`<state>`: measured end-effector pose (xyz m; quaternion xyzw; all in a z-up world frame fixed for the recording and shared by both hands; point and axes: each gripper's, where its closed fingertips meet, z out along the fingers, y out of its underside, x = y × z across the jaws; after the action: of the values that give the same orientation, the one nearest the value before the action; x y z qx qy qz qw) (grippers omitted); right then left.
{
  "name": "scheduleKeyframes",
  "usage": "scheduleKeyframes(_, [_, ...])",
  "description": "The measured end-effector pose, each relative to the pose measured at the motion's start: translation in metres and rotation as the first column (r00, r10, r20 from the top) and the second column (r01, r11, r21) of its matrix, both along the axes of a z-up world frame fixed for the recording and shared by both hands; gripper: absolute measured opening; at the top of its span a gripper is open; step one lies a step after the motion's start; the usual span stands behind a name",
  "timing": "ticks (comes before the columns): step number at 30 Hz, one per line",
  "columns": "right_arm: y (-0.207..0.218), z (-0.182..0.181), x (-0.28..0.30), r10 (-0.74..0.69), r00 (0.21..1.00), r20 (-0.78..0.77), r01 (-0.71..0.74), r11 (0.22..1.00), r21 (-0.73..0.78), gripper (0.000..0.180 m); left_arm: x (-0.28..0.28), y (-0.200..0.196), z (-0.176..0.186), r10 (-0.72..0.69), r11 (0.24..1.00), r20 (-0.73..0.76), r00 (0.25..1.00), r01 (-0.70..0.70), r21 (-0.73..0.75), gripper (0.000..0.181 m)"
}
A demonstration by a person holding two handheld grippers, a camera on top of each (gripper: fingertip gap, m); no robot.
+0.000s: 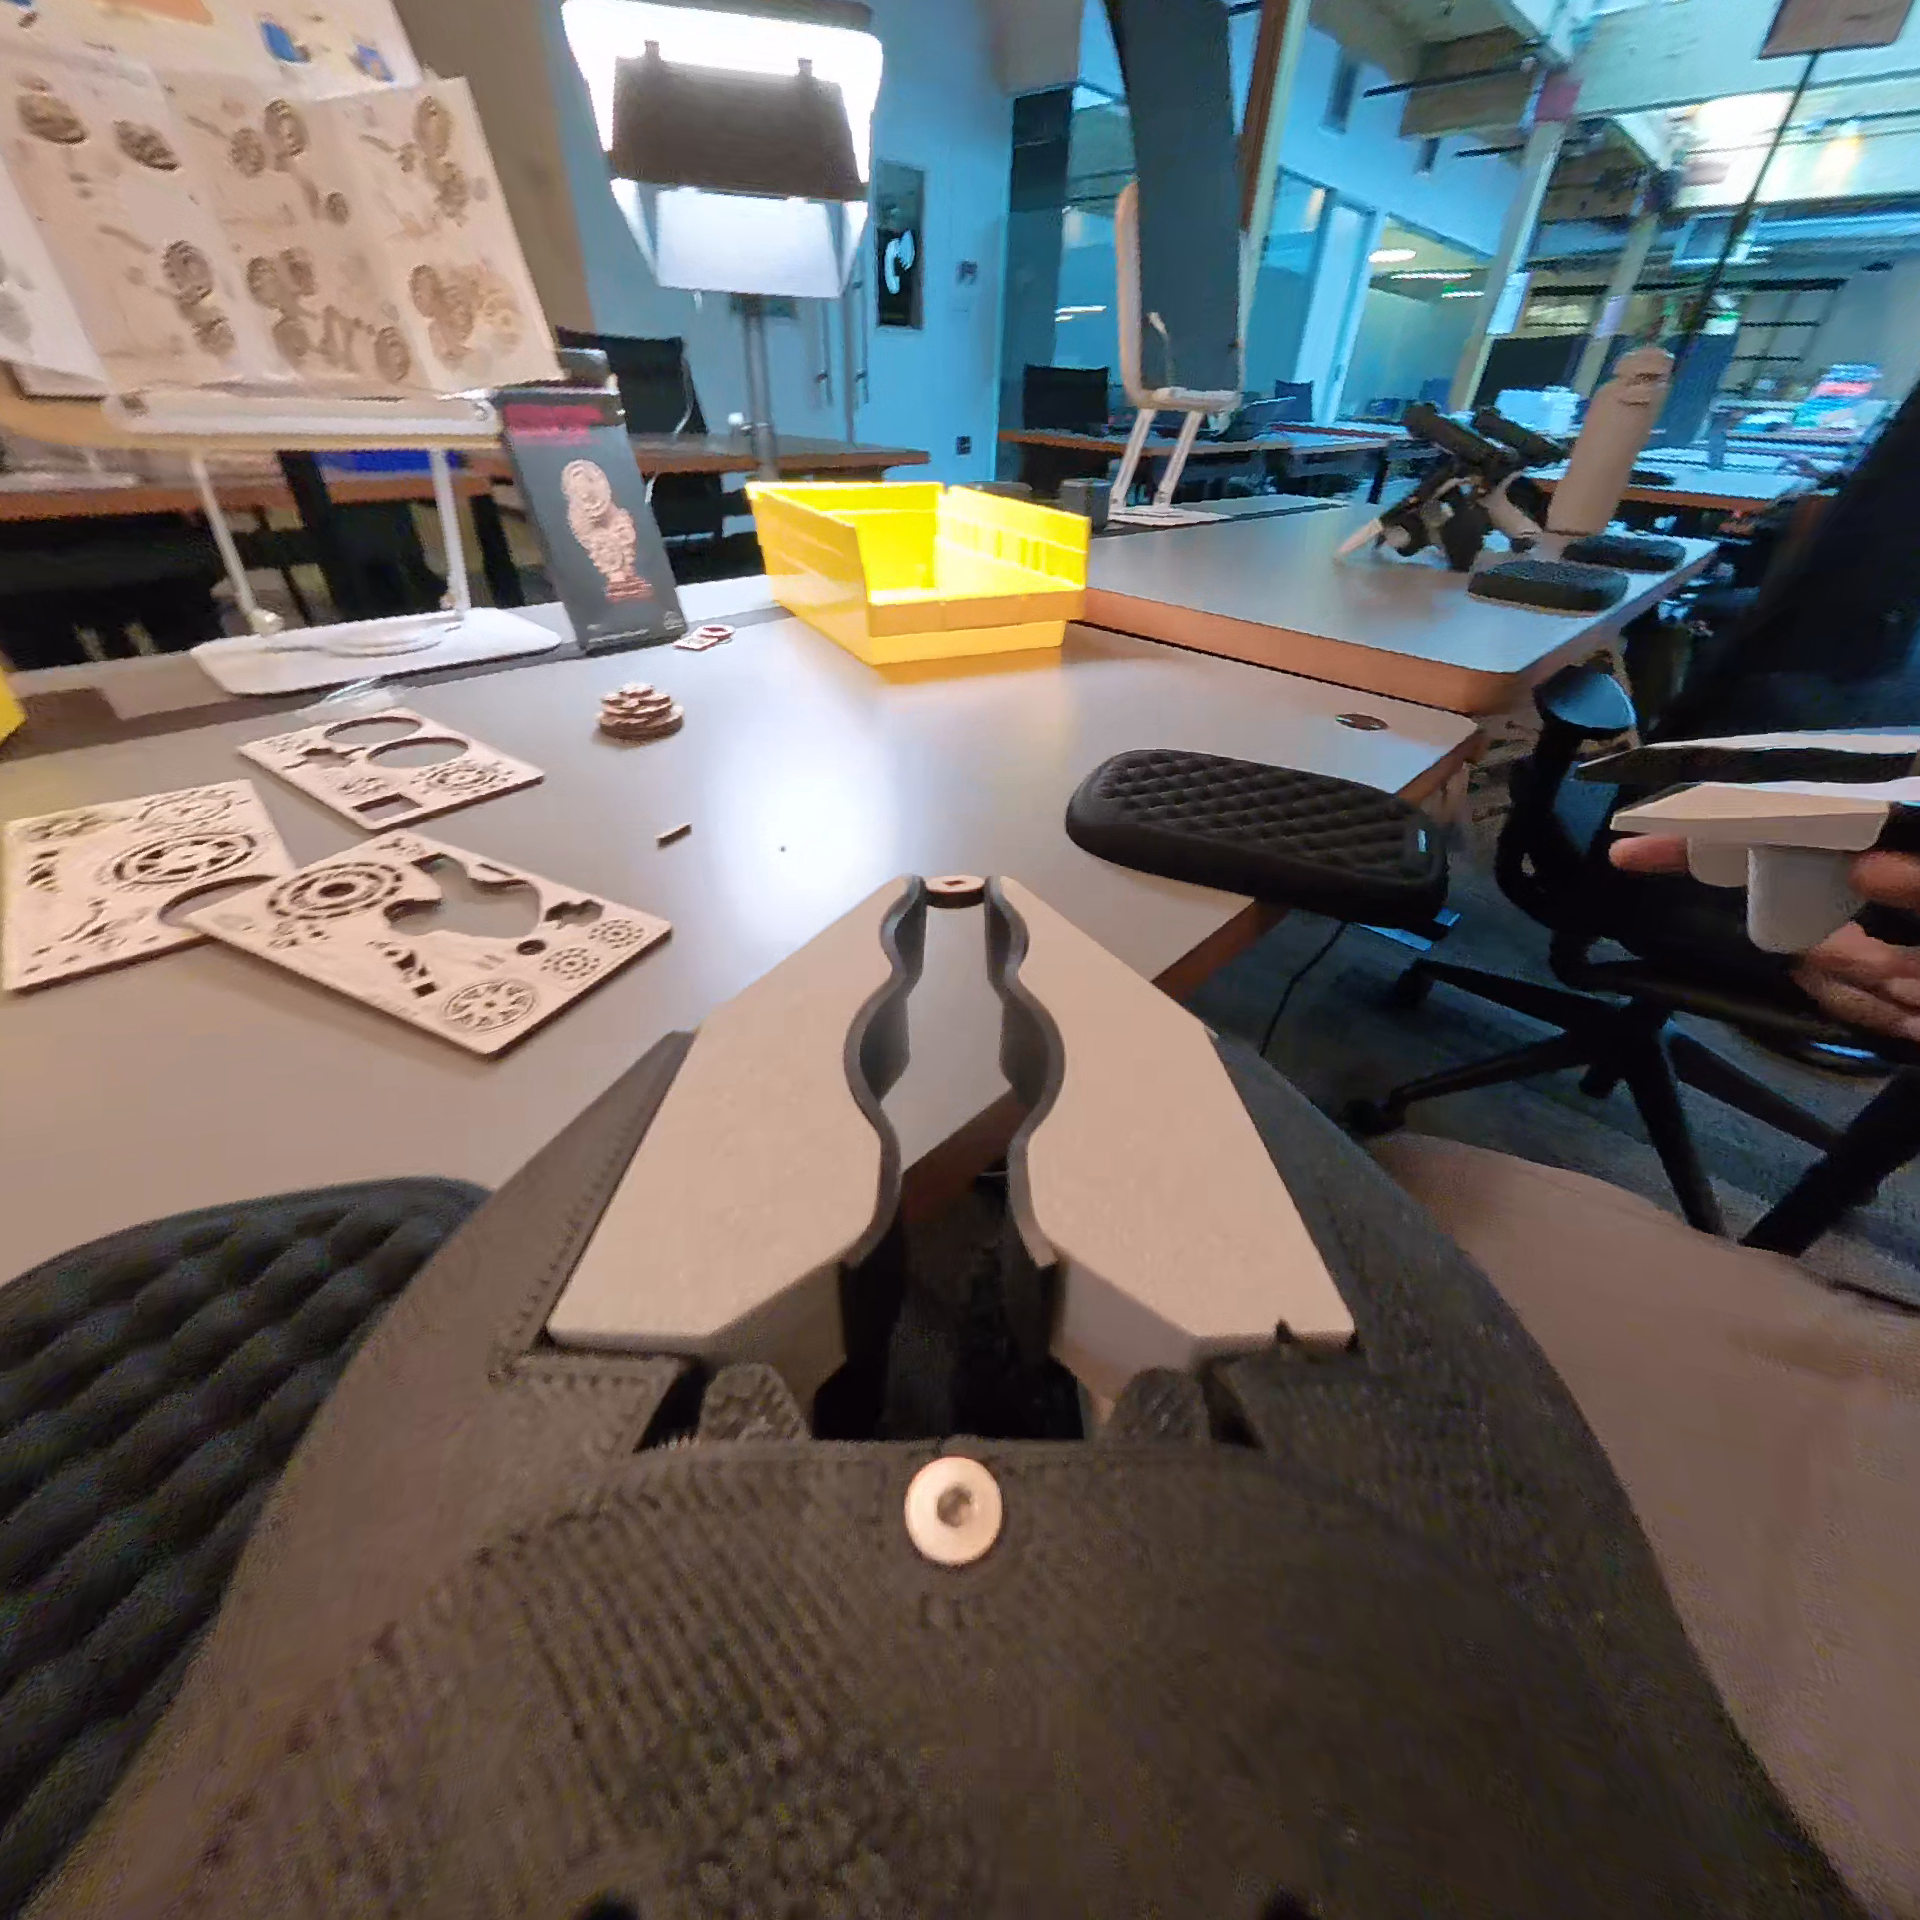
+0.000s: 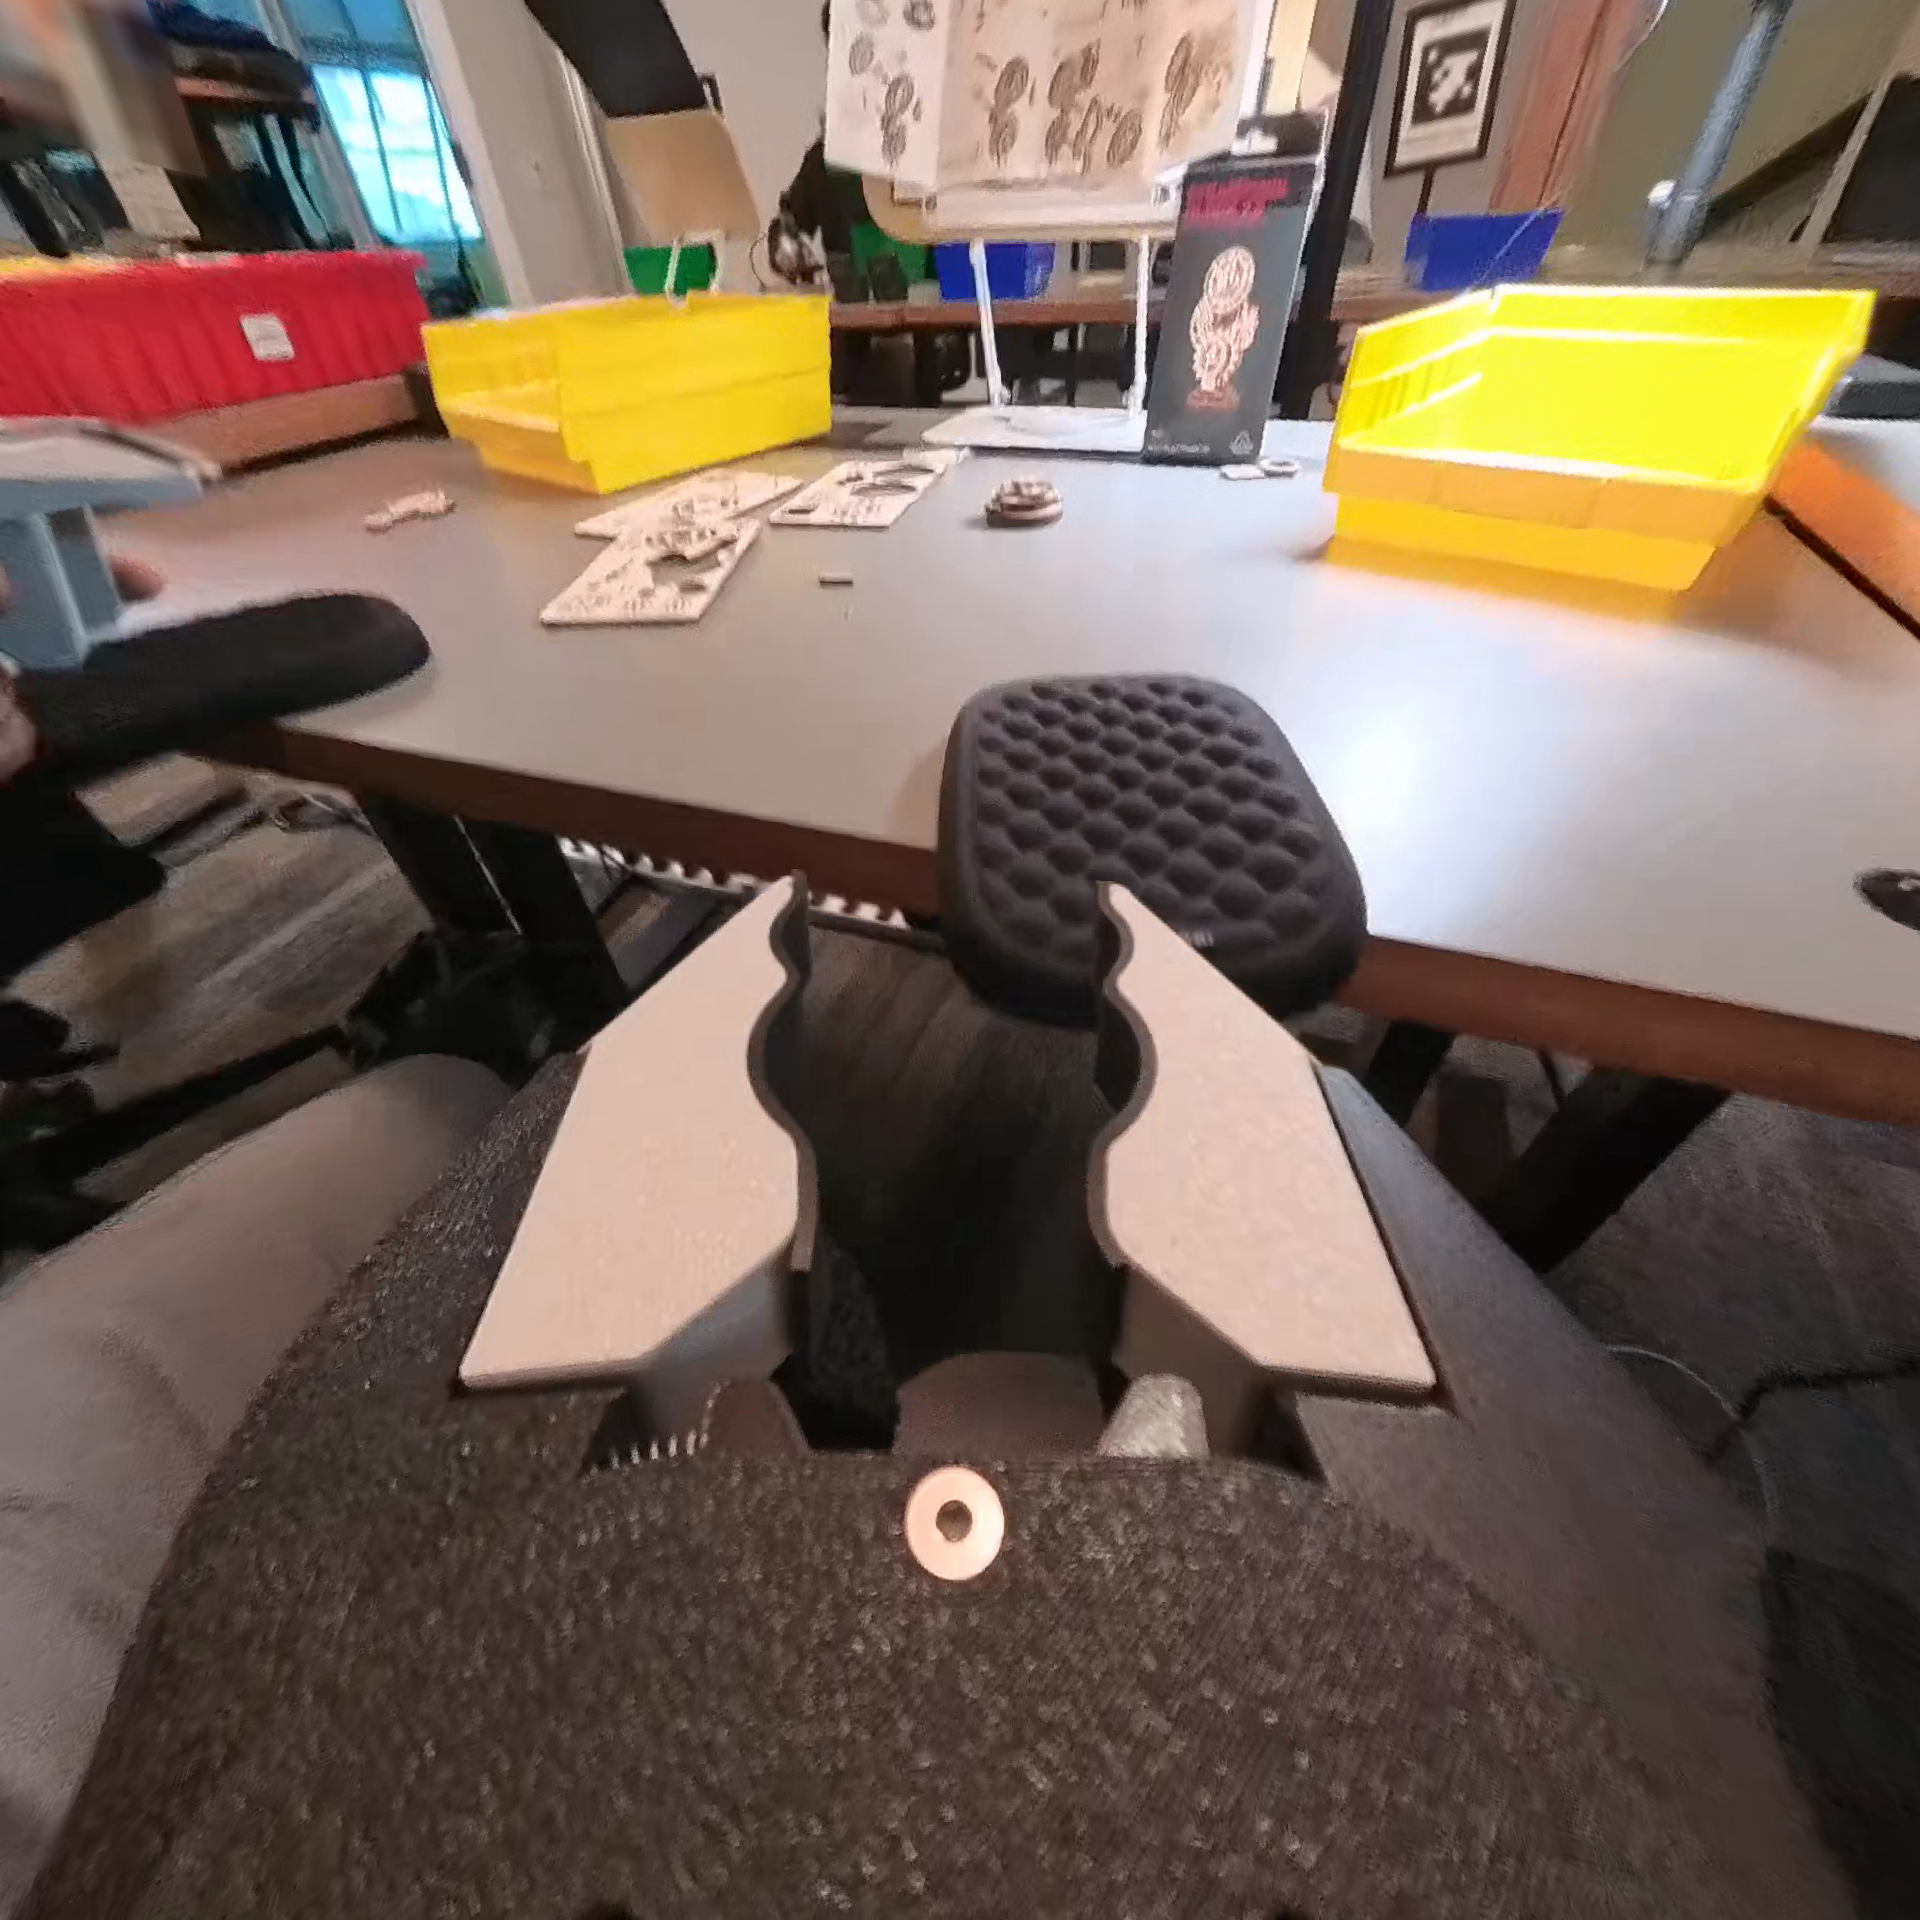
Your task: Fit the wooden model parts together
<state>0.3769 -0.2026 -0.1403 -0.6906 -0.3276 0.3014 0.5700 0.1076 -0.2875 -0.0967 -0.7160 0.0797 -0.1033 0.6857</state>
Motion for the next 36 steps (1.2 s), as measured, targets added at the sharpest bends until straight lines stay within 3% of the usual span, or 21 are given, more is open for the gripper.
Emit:
scheduleKeyframes(4, [0.002, 0.023, -0.021, 0.057, 0.997, -0.049, -0.056, 0.998, 0.015, 0.055, -0.005, -0.030, 0.012, 0.056, 0.998, -0.006, 0.998, -0.056, -0.023, 0.010])
scheduleKeyframes(6, [0.008, 0.030, -0.022, 0.071, 0.996, -0.063, -0.067, 0.996, 0.060, 0.054, -0.012, -0.044, 0.006, 0.101, 0.994, -0.054, 0.993, -0.103, -0.029, 0.010])
scheduleKeyframes(10, [0.035, 0.025, -0.024, 0.070, 0.992, -0.109, -0.069, 0.997, 0.020, 0.053, -0.050, -0.060, -0.017, 0.223, 0.973, -0.013, 0.975, -0.223, -0.061, 0.010])
scheduleKeyframes(16, [0.076, 0.024, -0.050, 0.109, 0.988, -0.106, -0.109, 0.994, 0.003, 0.050, -0.119, -0.043, -0.048, 0.347, 0.928, -0.037, 0.937, -0.349, -0.129, 0.009])
scheduleKeyframes(21, [0.108, 0.087, -0.118, 0.239, 0.968, -0.081, -0.233, 0.969, 0.083, 0.054, -0.169, -0.022, -0.006, 0.438, 0.898, -0.012, 0.899, -0.438, -0.036, 0.009])
scheduleKeyframes(24, [0.105, 0.103, -0.155, 0.290, 0.952, -0.100, -0.280, 0.954, 0.109, 0.054, -0.165, -0.005, 0.025, 0.381, 0.924, 0.028, 0.924, -0.382, 0.033, 0.009])
scheduleKeyframes(29, [0.065, 0.083, -0.192, 0.395, 0.917, -0.053, -0.390, 0.917, 0.088, 0.055, -0.148, 0.017, 0.058, 0.264, 0.963, -0.091, 0.960, -0.256, 0.083, 0.009])
scheduleKeyframes(32, [0.066, 0.087, -0.199, 0.394, 0.919, -0.017, -0.389, 0.913, 0.125, 0.054, -0.166, 0.037, 0.055, 0.227, 0.973, -0.088, 0.970, -0.222, 0.060, 0.009])
scheduleKeyframes(36, [0.098, 0.080, -0.210, 0.357, 0.934, -0.002, -0.355, 0.929, 0.103, 0.054, -0.196, 0.077, 0.030, 0.168, 0.984, -0.094, 0.981, -0.173, -0.045, 0.009])
